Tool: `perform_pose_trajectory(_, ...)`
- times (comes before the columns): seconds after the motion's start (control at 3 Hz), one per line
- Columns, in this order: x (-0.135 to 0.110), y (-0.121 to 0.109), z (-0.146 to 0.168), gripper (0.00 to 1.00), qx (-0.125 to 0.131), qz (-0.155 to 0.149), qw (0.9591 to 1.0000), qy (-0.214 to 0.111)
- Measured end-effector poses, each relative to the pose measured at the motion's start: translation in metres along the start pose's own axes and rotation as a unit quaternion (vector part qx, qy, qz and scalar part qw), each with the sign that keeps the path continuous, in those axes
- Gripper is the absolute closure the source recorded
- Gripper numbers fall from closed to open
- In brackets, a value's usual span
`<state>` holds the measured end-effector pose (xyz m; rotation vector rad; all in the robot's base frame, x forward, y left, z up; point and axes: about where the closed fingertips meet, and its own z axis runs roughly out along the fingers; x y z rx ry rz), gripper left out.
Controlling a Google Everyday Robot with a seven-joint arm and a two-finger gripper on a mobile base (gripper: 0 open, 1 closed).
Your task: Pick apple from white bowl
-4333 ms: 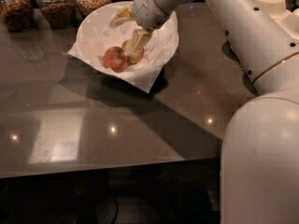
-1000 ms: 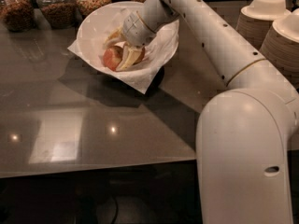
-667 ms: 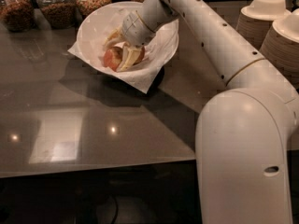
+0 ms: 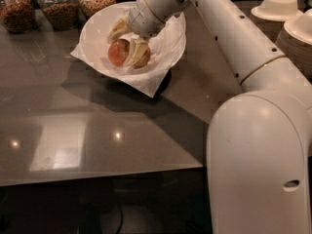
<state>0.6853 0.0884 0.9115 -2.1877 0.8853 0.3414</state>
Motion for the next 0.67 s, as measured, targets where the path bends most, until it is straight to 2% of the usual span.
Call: perform_pose_trajectory(0.67, -0.012, -0.013, -0.058, 1.00, 0.054, -0.016, 0.9983, 0.012)
